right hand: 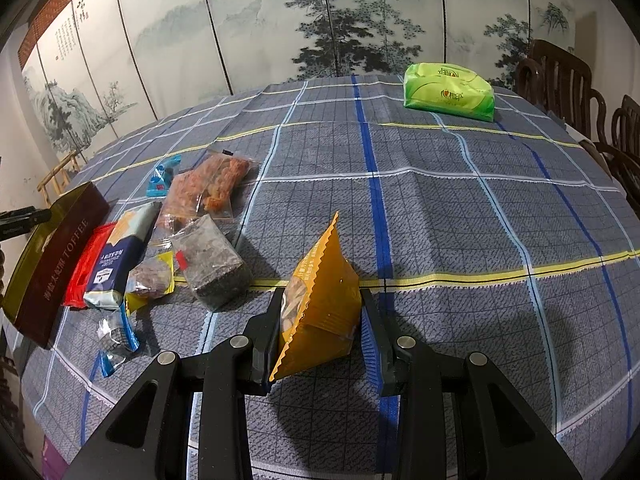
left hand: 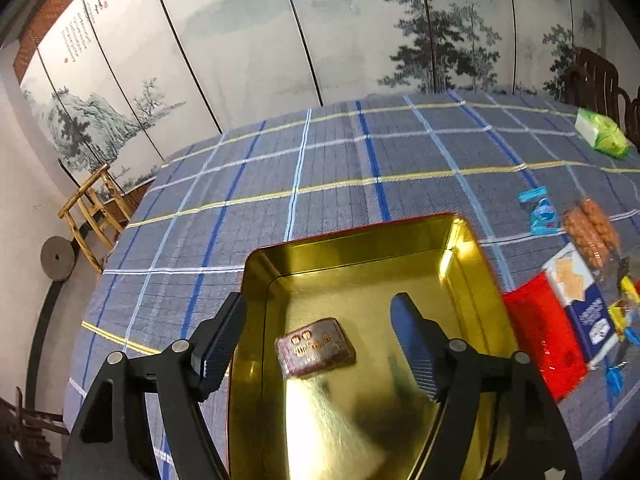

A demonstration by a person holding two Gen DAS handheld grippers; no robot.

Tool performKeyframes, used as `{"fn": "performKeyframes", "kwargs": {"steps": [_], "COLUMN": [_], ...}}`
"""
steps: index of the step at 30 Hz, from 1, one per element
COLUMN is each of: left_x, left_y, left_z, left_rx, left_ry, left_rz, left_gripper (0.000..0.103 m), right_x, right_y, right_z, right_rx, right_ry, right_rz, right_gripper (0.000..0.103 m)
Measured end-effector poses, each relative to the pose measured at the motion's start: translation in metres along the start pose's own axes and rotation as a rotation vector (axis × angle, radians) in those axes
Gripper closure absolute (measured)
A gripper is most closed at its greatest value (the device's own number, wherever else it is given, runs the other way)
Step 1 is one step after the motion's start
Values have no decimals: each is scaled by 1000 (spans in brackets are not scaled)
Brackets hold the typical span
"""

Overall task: Organize snacks
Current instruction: 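Carry the yellow chip bag into the gold tin and open the right gripper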

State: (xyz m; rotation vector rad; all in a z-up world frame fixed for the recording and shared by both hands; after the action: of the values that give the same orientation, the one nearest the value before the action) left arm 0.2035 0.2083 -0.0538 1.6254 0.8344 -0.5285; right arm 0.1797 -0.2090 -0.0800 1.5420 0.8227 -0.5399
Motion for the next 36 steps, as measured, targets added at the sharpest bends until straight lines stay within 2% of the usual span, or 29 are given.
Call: {"fn": "performKeyframes", "kwargs": {"steps": [7,11,16,20,25,29,34,36], "left_x": [-47,-69,-85,-91,-92,-96,-95,-94], "left_y": [-11,-17,-24,-29,-38,-46,-56,-60], "left_z": [3,3,3,1,-4,-10,-25,-30], "left_rx": [-31,-49,-79,-98,-136,-119,-145,-161], "left_ry": [7,-2,-43,-54,-110,-65,-48,-40], "left_rz": [85,115,131,144,114,127,110,98], "left_gripper": [22,21,21,19,18,18,8,7], "right_x": [-2,-9,-29,-49,-60,-60,-54,-50], "right_y": [1,-1,10,29,50,60,64,63], "right_z": [-1,-4,-24,-58,-118,-180,-240,-260], "right_rx": [16,60,32,-21,-100,-199,-295,-326], "right_ry": [8,39,68,121,232,321,383,402], "right_rz": [-12,-19,11,49,60,50,30,21], "right_gripper": [68,68,68,68,68,68,68,68]}}
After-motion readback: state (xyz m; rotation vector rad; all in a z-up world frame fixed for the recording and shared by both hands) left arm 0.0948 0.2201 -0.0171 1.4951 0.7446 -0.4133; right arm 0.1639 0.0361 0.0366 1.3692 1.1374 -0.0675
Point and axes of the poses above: each gripper's, at about its wrist camera, not at the fingertips, and x roughly the way its jaws point, z to its right, y to its top, the point moved 5 cm from there along x, roughly the way its jaws point, and after that the axes turned 1 degree about -x, right-handed, at the moved point
